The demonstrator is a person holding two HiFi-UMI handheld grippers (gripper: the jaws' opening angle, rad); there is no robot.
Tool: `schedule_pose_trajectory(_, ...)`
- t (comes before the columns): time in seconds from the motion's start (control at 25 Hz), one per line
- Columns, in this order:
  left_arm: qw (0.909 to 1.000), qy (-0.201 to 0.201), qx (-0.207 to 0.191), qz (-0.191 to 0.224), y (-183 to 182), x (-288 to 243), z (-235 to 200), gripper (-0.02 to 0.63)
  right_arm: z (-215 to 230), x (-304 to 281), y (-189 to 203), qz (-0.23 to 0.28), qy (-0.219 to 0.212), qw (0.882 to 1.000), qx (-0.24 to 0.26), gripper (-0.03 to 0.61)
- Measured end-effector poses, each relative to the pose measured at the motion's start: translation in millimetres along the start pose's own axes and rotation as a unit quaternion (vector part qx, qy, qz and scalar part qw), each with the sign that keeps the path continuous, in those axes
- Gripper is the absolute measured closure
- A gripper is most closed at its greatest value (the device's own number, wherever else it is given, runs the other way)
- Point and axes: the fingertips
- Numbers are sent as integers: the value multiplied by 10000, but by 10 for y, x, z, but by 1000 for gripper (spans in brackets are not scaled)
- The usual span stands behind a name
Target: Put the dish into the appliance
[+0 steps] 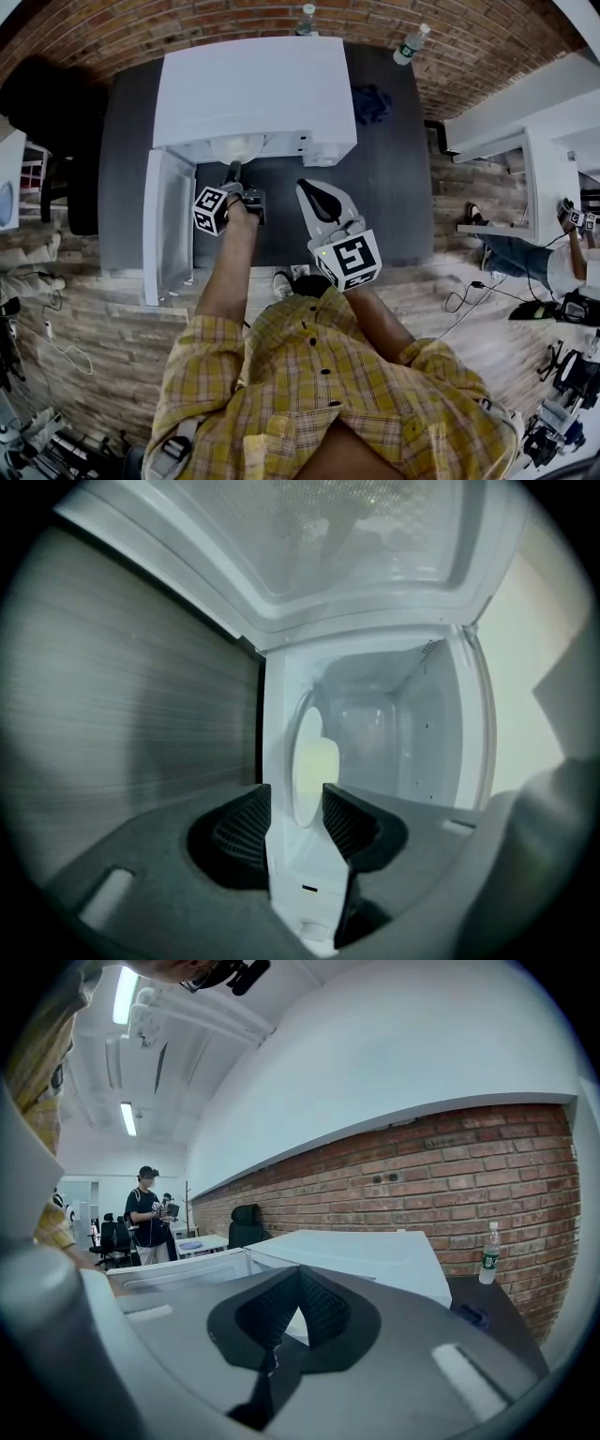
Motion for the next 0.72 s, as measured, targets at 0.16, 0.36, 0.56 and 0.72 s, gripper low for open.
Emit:
schedule_pose_trajectory(0.16,9998,161,-57,-143,36,193,139,449,-45,70,-11,14,15,10000,-40,586)
schedule_pose_trajectory(0.36,9974,620,189,-310,124,430,457,523,-131,171,17,-14,54,10000,54,586)
schedule_pose_trajectory(0.56,9918,1006,-321,-725,349,744,832,614,-206,319,2,-9,111,9999,95,584)
schedule_pose_trajectory(0.72,9836,1242,-943,-905,511,1055,1094,614,-288,407,-29,15,130,9999,96,584)
Point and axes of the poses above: the fingertips, and each gripper's own axes: x backward along the fingers, z to its right, y out of its underside, and after that the axes turned 10 degrees about y, right-handed
